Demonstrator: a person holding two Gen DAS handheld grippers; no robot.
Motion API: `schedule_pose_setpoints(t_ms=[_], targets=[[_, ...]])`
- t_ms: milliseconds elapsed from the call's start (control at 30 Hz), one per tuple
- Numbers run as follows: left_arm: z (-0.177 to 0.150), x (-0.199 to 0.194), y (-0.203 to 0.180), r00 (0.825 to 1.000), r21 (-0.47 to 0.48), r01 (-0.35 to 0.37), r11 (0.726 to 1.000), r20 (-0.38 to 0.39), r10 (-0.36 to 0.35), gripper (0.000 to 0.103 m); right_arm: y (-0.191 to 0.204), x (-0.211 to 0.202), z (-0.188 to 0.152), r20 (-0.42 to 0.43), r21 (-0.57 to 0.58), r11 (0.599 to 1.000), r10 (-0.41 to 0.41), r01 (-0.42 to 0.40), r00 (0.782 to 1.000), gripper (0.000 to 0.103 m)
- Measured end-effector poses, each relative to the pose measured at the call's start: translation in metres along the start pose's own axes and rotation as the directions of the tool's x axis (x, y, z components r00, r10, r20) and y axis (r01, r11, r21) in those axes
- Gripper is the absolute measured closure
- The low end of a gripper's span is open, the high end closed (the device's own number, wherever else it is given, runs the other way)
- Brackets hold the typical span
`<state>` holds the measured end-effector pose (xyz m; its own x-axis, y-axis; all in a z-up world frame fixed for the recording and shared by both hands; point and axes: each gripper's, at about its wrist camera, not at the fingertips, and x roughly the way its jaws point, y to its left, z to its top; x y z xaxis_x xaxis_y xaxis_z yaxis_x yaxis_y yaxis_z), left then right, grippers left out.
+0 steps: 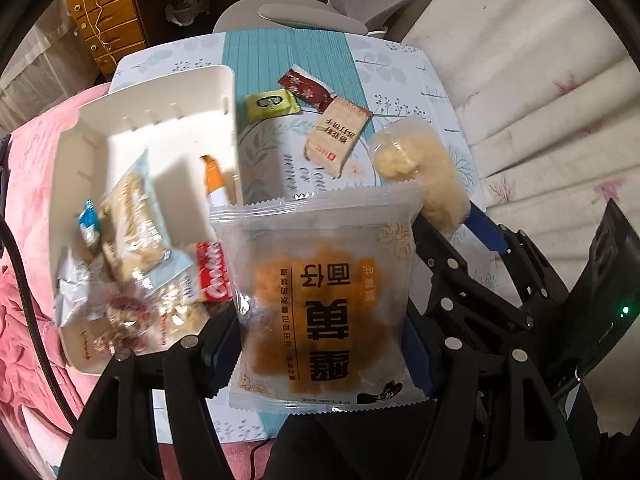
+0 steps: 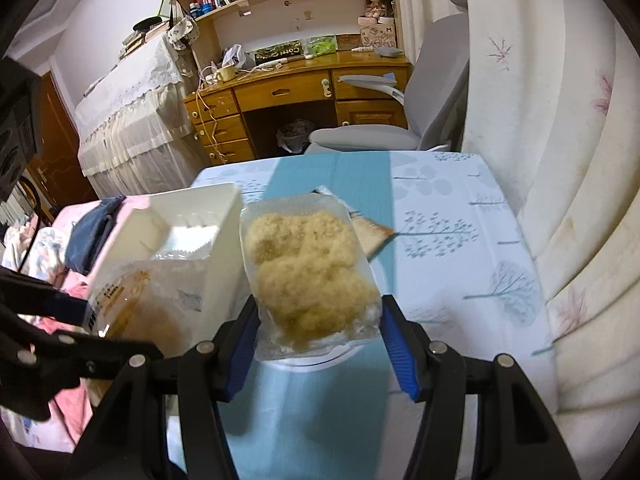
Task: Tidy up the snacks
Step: 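Carry both clear bags over the white tray and release them inside, then withdraw both open tools from the tray toward the placemat snacks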
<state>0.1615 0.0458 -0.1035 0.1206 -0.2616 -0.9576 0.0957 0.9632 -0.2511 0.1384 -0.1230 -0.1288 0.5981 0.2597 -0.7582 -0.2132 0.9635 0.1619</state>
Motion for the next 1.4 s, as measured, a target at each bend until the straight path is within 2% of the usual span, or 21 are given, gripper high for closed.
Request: schedule_pose_setpoints(t_ms=[367, 867, 967, 1067, 1133, 1200, 1400], targets=[[-0.025, -0.029, 0.08, 1.0, -0.02, 0.002, 1.0, 0.025, -0.002, 0.033, 0.079, 0.001, -0.019, -0.021, 0.011, 0.998, 0.059, -0.059, 0.998, 0.044], [-0.024, -0.036, 0.177, 0.998, -0.056, -0.029, 0.998, 0.053, 0.032, 0.028, 0.156, 0.021, -0.029, -0.001, 0.035, 0.996, 0.081, -0.081, 0.997, 0.044], [-0.024, -0.033, 0.189, 0.999, -0.078, -0.023, 0.997, 0.047, 0.027, 0.021, 0.165, 0.027, -0.031, -0.008, 0.049, 0.995, 0.085, -0.084, 0.996, 0.044], [-0.025, -0.035, 0.2, 0.998, -0.087, 0.012, 0.996, 0.056, -0.007, 0.02, 0.169, 0.033, -0.033, -0.029, 0.078, 0.993, 0.095, -0.092, 0.995, 0.042], [-0.026, -0.04, 0.201, 0.996, -0.079, 0.027, 0.997, 0.084, -0.02, 0.018, 0.17, 0.035, -0.034, -0.04, 0.097, 0.992, 0.081, -0.077, 0.996, 0.038], [-0.027, -0.047, 0.2, 0.993, -0.064, 0.042, 0.997, 0.115, -0.034, 0.013, 0.169, 0.033, -0.035, -0.036, 0.115, 0.991, 0.074, -0.07, 0.997, 0.029], [-0.026, -0.06, 0.195, 0.985, -0.031, 0.054, 0.998, 0.164, -0.048, 0.013, 0.162, 0.024, -0.039, -0.036, 0.148, 0.987, 0.064, -0.058, 0.997, 0.028]])
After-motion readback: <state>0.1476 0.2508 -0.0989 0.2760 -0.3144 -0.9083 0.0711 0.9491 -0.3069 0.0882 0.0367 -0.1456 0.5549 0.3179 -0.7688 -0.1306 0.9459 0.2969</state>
